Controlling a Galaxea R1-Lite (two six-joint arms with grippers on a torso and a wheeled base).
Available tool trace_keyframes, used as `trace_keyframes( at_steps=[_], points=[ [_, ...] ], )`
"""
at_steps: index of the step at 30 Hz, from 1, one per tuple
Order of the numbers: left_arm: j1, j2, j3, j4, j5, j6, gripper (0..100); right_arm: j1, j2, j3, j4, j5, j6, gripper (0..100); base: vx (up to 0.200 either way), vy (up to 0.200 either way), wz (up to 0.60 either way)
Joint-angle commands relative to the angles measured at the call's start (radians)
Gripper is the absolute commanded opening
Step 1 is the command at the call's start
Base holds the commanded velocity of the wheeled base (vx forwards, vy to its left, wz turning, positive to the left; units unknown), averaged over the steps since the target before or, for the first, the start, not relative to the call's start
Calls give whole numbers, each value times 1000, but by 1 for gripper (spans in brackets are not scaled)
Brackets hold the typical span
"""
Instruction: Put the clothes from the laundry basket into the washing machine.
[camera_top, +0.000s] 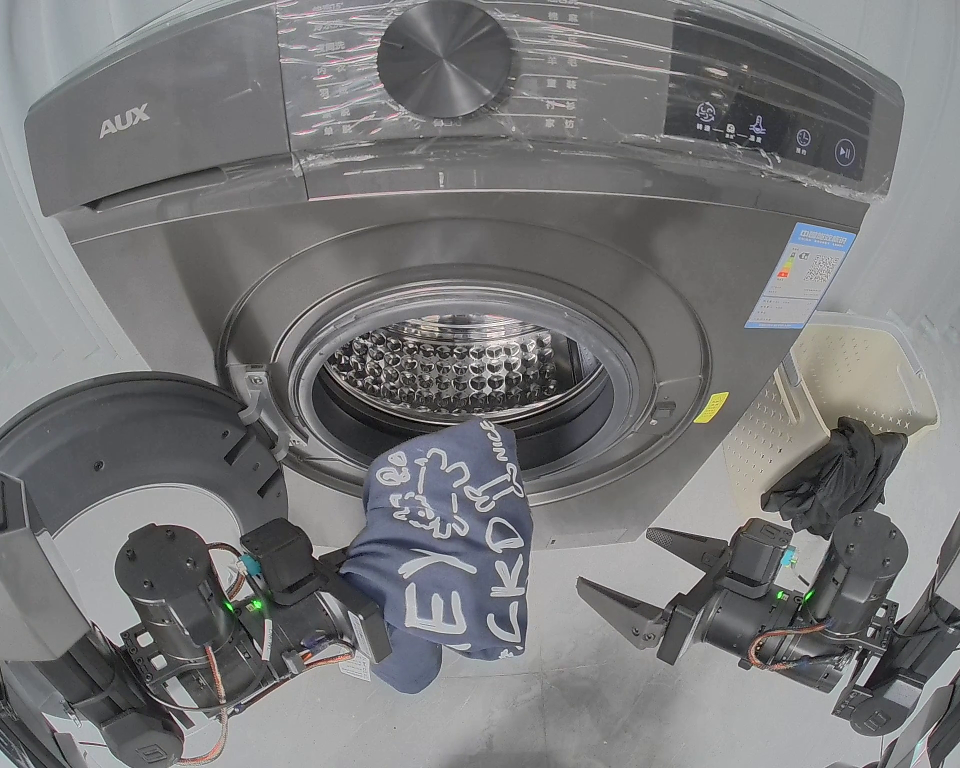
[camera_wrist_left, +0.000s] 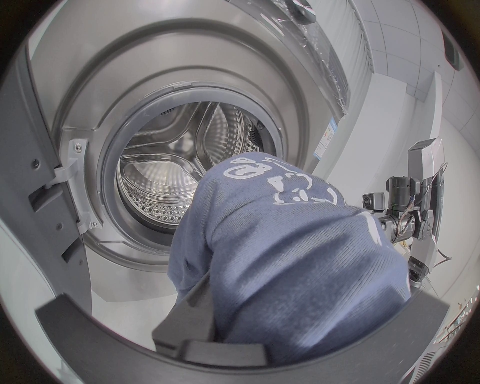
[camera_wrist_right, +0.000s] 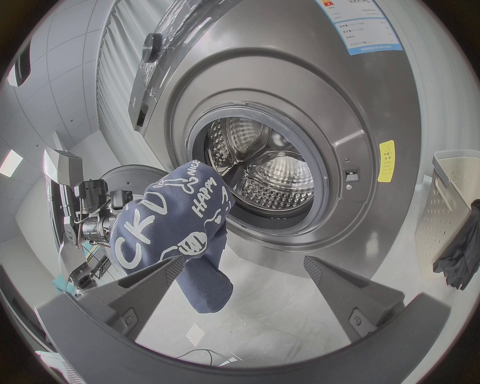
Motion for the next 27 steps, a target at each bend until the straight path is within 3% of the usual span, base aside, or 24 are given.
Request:
trace_keyframes(
  at_steps=[1,9,15,23,27],
  points=[
    [1,24,-1,-1,0,0,0,0,4,1,0,1,0,100,0,0,0],
    [-4,20,-1,1,0,0,0,-6,-2,4,0,1,0,100,0,0,0],
    [-7,26,0,1,0,-1,0,-3,-1,4,0,1,0,100,200,0,0],
    [3,58,-38,-1,2,-3,0,15,1,5,0,0,0,100,0,0,0],
    [-4,92,-125,4,40,-3,0,46,-4,4,0,-14,14,100,0,0,0]
  ],
)
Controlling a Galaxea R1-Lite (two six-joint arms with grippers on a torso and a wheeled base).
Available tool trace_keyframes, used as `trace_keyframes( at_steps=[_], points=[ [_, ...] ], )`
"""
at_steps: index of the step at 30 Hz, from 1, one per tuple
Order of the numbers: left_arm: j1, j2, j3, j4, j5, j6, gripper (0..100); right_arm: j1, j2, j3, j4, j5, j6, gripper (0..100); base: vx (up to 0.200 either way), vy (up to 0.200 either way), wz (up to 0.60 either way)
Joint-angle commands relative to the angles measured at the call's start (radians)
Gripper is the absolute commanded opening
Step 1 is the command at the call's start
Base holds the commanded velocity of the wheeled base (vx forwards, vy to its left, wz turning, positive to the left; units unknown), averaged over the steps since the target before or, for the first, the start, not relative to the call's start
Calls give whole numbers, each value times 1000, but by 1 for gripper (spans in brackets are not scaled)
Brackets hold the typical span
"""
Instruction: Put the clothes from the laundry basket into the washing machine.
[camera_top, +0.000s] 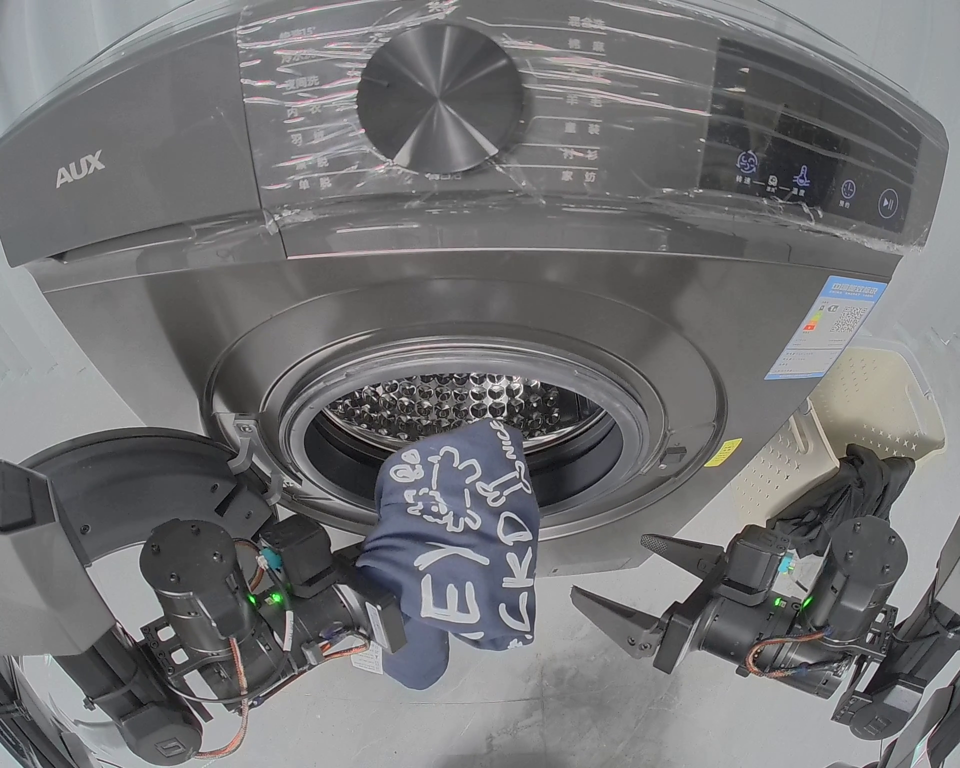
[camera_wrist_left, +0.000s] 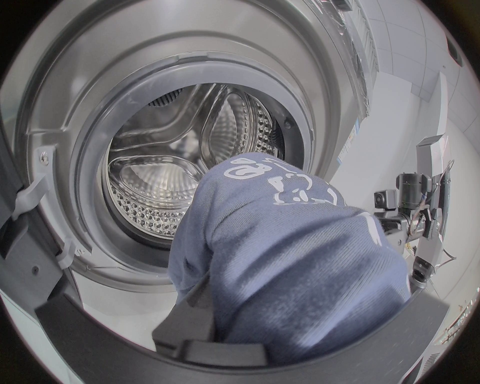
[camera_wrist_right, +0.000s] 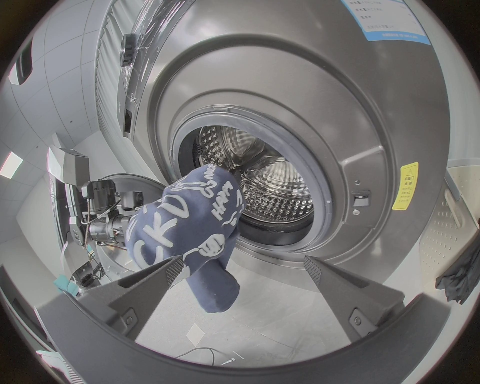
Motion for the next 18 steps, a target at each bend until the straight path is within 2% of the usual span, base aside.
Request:
trace_keyframes(
  at_steps=[1,3,4,10,18],
  points=[
    [2,67,-121,2,40,3,0,29,-1,0,0,-14,12,100,0,0,0],
    [3,90,-148,2,46,3,0,29,-1,3,0,-12,12,100,0,0,0],
    [11,125,-210,2,52,4,0,40,-2,6,0,-12,12,100,0,0,0],
    [28,231,-339,7,37,4,0,103,1,1,0,-20,15,100,0,0,0],
    [65,364,-497,10,35,4,0,104,-4,-31,0,-21,14,100,0,0,0]
  ],
)
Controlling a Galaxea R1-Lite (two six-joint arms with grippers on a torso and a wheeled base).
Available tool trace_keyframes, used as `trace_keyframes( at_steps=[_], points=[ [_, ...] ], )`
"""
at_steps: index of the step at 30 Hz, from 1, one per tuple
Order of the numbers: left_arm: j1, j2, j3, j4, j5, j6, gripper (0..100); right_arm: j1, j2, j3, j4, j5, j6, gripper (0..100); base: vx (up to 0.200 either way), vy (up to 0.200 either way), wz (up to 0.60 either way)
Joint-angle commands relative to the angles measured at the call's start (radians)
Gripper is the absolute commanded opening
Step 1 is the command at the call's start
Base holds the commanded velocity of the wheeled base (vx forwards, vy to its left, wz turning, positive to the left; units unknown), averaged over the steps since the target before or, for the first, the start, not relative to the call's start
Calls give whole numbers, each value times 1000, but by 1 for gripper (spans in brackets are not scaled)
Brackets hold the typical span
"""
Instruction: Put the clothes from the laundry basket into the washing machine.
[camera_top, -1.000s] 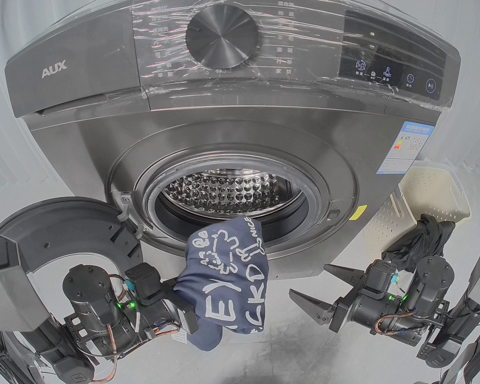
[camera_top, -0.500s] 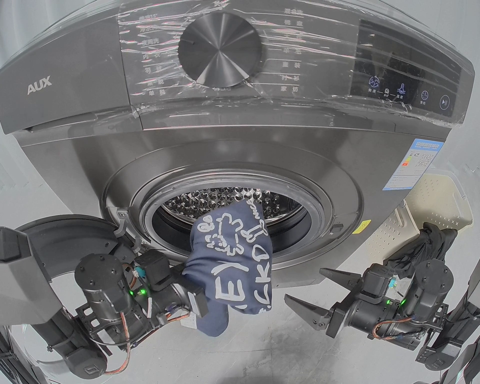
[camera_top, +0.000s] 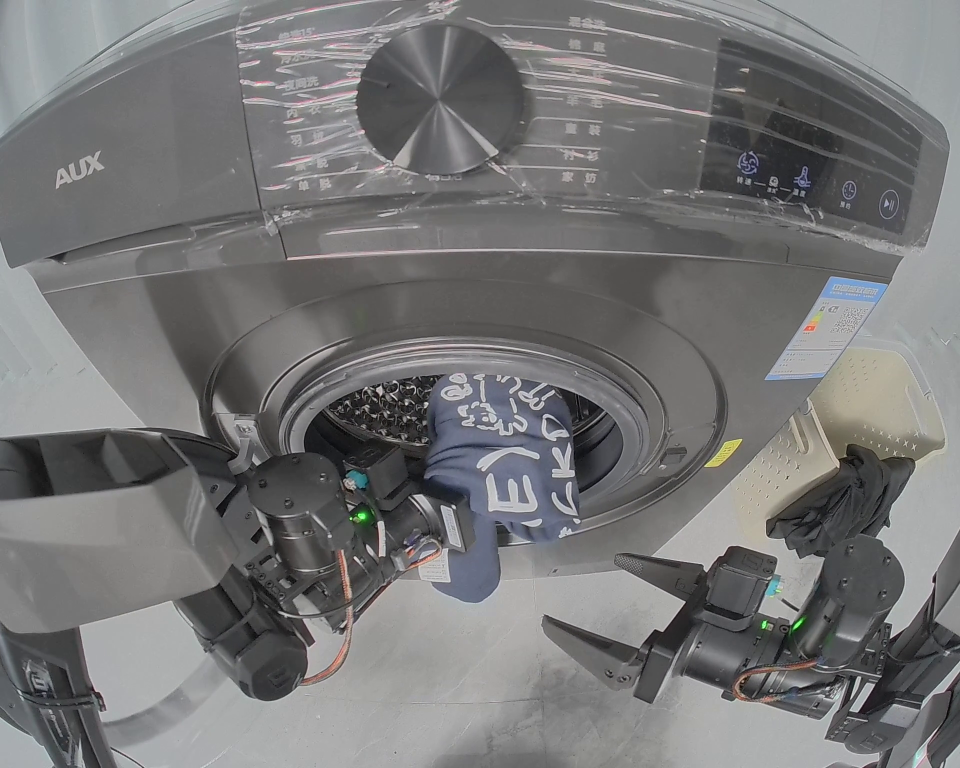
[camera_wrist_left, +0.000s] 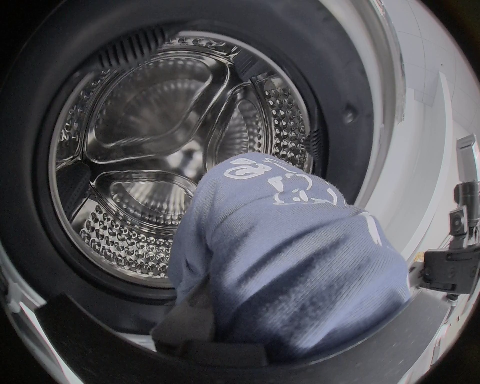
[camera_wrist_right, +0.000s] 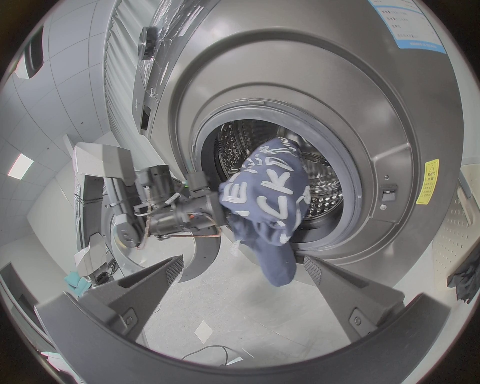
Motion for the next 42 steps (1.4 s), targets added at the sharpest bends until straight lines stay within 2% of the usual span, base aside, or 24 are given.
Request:
trace_keyframes(
  at_steps=[1,7,14,15,17,23,31,34,35,42],
  points=[
    [25,127,-116,8,-1,0,0,8,-3,-26,-2,-1,-1,100,0,0,0],
    [33,190,-248,57,-1,-3,0,13,-2,-22,0,-1,1,100,0,0,0],
    [62,219,-325,143,-3,2,0,19,-3,-20,0,-1,1,100,0,0,0],
    [77,219,-354,195,-3,2,0,21,-2,-20,-2,-1,1,100,0,0,0],
    [82,221,-372,218,-3,2,0,24,2,-19,0,-1,3,100,0,0,0],
    [85,216,-444,387,-3,2,0,51,8,-19,0,-21,24,100,0,0,0],
    [91,252,-628,588,-1,0,0,56,21,-19,0,-22,26,100,0,0,0],
    [96,270,-673,598,0,-1,0,56,23,-19,0,-22,26,100,0,0,0],
    [117,311,-760,615,13,-4,0,56,23,-17,0,-22,26,100,0,0,0],
    [169,382,-917,654,57,-6,0,54,20,-19,0,-21,26,100,0,0,0]
  ],
)
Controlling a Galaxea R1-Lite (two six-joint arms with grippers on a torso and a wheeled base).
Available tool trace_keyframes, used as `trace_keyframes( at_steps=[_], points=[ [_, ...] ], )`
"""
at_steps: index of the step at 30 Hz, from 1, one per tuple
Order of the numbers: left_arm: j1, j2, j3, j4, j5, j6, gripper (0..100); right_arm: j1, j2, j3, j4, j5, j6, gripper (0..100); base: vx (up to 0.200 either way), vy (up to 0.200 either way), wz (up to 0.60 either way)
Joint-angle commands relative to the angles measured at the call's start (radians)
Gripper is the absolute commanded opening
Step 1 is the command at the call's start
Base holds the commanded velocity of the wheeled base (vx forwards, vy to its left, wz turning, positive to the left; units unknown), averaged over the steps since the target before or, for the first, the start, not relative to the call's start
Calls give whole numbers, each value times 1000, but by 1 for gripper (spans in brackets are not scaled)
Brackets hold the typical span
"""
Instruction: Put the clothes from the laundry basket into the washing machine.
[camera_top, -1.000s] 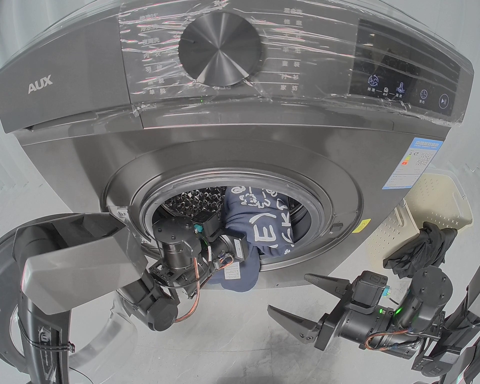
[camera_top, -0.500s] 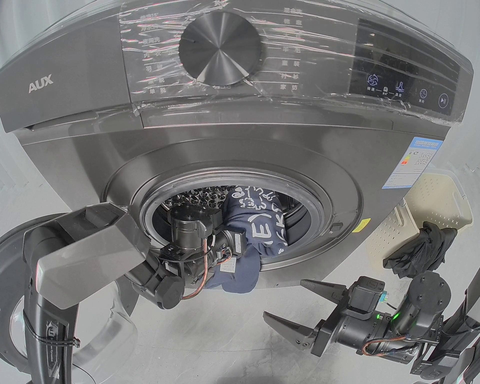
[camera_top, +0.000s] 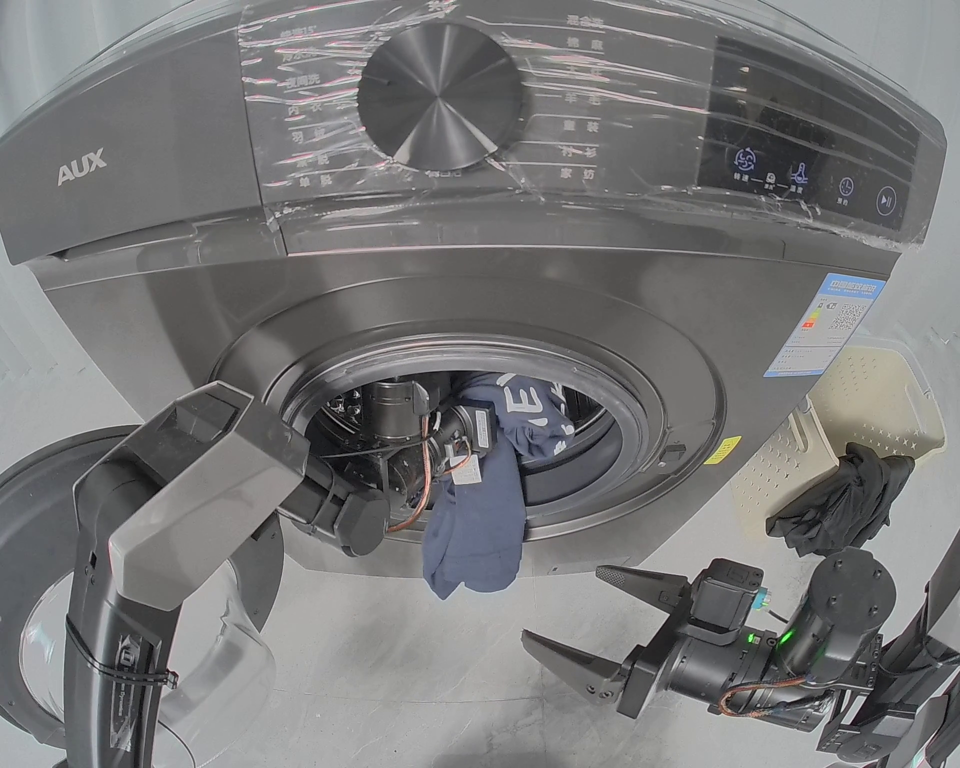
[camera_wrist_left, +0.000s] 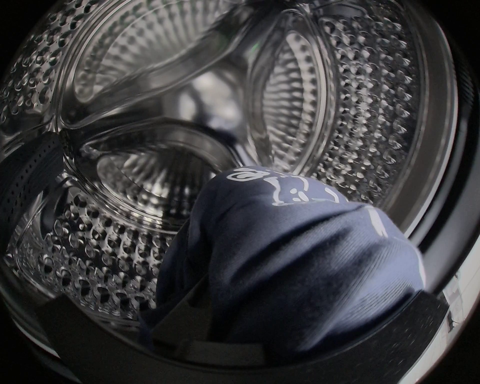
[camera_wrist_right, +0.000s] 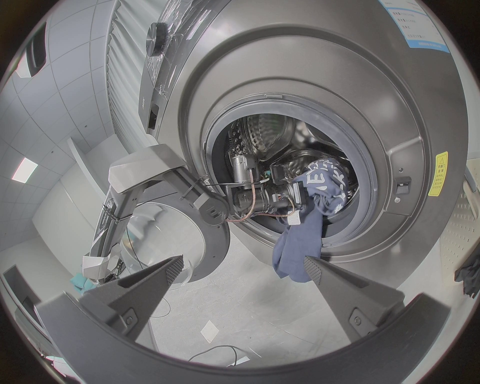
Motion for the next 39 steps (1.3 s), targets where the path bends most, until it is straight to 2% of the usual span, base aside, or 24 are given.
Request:
trace_keyframes(
  at_steps=[1,4,9,10,17,20,24,33,34,36,39],
  points=[
    [47,81,-120,24,27,-4,0,-1,4,0,0,0,1,100,0,0,0],
    [56,96,-179,38,41,-7,0,1,2,0,-2,0,1,100,0,0,0],
    [45,89,-175,43,41,-25,0,-2,4,-2,0,2,-1,100,0,0,0],
    [42,84,-169,49,41,-31,100,-1,4,-3,0,2,-1,100,0,0,0],
    [5,7,-87,84,55,-100,100,-4,4,-6,0,4,-1,100,0,0,0],
    [-13,-66,-5,164,38,-111,100,-2,4,-6,0,4,-1,100,0,0,0],
    [-27,-92,40,230,11,-111,100,-1,4,-8,0,4,-1,100,0,0,0],
    [-18,-49,55,240,21,-99,100,1,4,-2,-2,2,1,100,0,0,0],
    [-16,-43,55,243,21,-93,0,1,4,-3,0,2,1,100,0,0,0],
    [-14,-37,55,254,23,-82,0,1,5,-5,0,4,1,100,0,0,0],
    [-11,-25,49,257,23,-80,0,-1,5,-5,0,4,1,100,0,0,0]
  ],
)
